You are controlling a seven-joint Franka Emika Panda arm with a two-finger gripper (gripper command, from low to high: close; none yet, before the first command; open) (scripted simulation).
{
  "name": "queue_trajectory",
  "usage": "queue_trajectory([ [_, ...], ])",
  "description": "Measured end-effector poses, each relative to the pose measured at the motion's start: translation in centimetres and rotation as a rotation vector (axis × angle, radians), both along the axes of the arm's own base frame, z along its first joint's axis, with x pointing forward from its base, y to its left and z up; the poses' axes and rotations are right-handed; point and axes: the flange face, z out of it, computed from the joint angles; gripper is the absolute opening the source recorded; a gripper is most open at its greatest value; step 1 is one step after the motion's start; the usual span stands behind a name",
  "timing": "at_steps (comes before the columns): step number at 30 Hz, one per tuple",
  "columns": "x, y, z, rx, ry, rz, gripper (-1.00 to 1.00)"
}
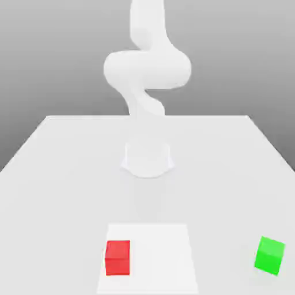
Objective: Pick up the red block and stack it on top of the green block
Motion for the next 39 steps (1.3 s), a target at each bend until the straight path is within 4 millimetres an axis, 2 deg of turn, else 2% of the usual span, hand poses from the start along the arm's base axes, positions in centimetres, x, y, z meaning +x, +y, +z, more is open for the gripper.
queue_trajectory([
  [5,5.5,-1.3,-9.8,0.004,0.162,0.012,0.00],
  [8,7.6,-2.1,-15.9,0.004,0.256,0.017,0.00],
  [11,8.7,-2.8,-22.2,0.003,0.350,0.021,0.00],
  [16,8.8,-3.9,-32.5,-0.003,0.506,0.026,0.00],
  [22,5.9,-5.4,-44.1,-0.015,0.692,0.026,0.00],
  [24,5.5,-5.5,-46.9,-0.019,0.713,0.028,0.00],
  [27,5.4,-5.5,-50.5,-0.019,0.719,0.029,0.00],
  [28,5.3,-5.5,-51.6,-0.019,0.720,0.029,-1.00],
  [35,5.3,-5.5,-51.8,-0.019,0.721,0.029,-1.00],
  [39,5.3,-5.5,-48.0,-0.019,0.721,0.029,-1.00],
])
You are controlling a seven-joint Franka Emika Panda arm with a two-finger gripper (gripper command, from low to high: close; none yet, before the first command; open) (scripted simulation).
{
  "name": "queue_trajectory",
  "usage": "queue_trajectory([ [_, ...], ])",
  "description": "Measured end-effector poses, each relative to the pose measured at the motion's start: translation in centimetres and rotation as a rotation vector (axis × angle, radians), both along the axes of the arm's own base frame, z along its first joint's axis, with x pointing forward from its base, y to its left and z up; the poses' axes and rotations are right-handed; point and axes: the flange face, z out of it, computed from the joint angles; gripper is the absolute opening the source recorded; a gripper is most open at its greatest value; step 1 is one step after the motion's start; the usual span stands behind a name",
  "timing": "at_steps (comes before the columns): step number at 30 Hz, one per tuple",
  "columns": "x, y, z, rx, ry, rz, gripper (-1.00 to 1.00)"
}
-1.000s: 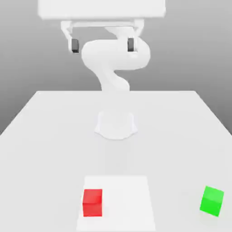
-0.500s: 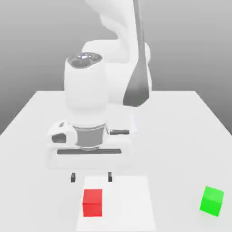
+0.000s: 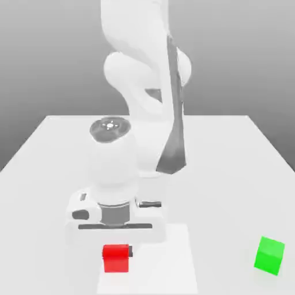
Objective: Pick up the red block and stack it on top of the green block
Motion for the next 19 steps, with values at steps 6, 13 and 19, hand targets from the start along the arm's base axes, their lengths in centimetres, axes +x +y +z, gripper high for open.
queue_trajectory([
  [6,1.8,11.0,3.3,0.003,0.003,0.333,-1.00],
  [13,-0.7,28.4,4.0,0.001,0.002,0.839,-1.00],
  [19,-1.9,32.5,0.2,0.000,0.001,0.961,1.00],
])
